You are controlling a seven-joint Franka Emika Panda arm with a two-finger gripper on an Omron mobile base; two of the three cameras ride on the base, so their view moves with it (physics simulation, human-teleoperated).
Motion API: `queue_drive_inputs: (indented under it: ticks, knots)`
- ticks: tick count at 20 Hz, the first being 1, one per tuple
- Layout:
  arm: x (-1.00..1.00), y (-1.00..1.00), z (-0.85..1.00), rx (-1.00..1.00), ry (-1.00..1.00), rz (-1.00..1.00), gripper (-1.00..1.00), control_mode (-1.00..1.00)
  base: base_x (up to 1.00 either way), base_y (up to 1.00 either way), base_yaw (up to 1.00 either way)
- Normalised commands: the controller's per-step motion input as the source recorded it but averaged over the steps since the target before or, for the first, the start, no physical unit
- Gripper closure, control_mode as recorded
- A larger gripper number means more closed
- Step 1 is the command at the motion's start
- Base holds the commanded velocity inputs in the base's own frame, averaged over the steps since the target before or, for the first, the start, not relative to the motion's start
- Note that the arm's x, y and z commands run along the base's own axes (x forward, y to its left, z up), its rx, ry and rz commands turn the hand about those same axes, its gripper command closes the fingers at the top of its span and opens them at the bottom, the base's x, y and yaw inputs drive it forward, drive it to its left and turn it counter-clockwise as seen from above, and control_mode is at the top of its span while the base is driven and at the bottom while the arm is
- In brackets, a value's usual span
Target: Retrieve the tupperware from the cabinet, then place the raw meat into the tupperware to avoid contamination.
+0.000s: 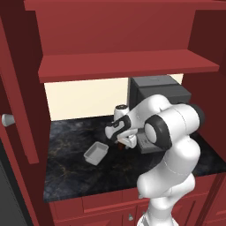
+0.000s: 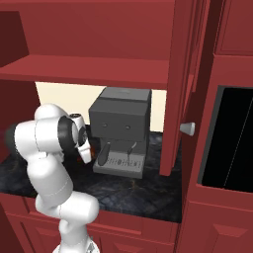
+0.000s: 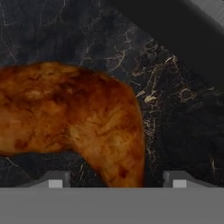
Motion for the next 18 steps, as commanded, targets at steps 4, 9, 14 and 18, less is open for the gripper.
queue_drive_inputs:
  ticks: [4, 9, 14, 18]
  knots:
    - [0.0, 0.06, -0.08, 0.0, 0.0, -0.09, 1.0, -1.0, 0.0, 0.0, 0.0]
    - [0.0, 0.15, 0.0, 0.0, 0.04, -0.09, 1.0, -1.0, 0.0, 0.0, 0.0]
    - [0.0, 0.13, 0.13, -0.04, 0.01, -0.09, 1.0, -1.0, 0.0, 0.0, 0.0]
    - [-0.03, 0.06, 0.33, -0.08, 0.0, -0.1, 1.0, -1.0, 0.0, 0.0, 0.0]
